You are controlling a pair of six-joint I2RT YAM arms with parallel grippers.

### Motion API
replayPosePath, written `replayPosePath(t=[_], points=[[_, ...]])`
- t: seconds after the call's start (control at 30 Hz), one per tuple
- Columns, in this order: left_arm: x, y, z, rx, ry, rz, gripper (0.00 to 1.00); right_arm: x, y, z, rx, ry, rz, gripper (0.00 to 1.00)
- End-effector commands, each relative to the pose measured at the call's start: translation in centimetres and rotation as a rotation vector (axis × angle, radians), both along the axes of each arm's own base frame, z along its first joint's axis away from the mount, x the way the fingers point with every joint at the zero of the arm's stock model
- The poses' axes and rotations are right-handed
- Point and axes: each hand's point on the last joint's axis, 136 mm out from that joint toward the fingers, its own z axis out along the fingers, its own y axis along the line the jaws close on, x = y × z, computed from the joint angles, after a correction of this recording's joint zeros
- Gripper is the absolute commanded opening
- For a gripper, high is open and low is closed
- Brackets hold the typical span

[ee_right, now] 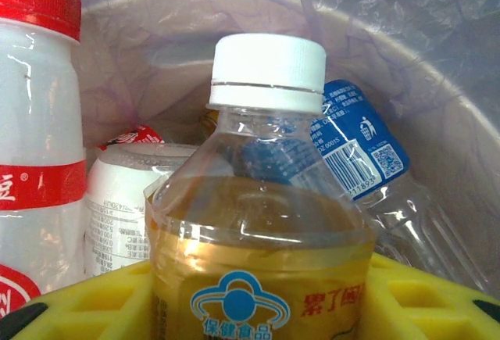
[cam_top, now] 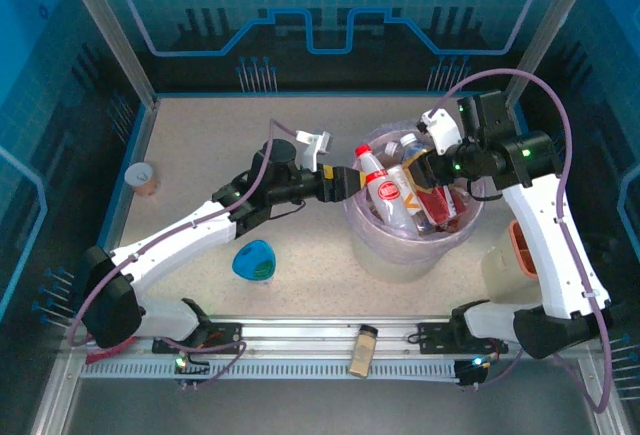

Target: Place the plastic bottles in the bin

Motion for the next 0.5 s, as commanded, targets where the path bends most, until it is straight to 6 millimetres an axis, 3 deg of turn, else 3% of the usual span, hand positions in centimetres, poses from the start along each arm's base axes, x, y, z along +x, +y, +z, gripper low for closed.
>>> replayPosePath(t=[0.0, 0.1, 0.17, 0.3, 0.47], points=[[0.2, -0.5, 0.9, -0.004, -0.017, 0.001, 0.78, -1.7, 0.0, -3.9, -0.065, 0.206, -0.019, 0.58], [0.2, -0.4, 1.1, -0.006, -0.024, 0.002, 0.78, -1.2, -0.4, -0.8, -0.041, 0.128, -0.042, 0.81], [0.2, -0.3, 1.4, -0.009, -0.031, 0.003, 0.78, -0.9, -0.2, 1.2, -0.021, 0.080, -0.040, 0.89], [0.1, -0.1, 1.8, -0.008, -0.044, 0.009, 0.78, -0.4, -0.6, 4.1, -0.017, 0.003, -0.061, 0.93], [-0.1, 0.5, 2.8, -0.004, -0.071, 0.024, 0.78, 0.3, -3.7, 5.1, -0.032, -0.039, -0.203, 0.92]])
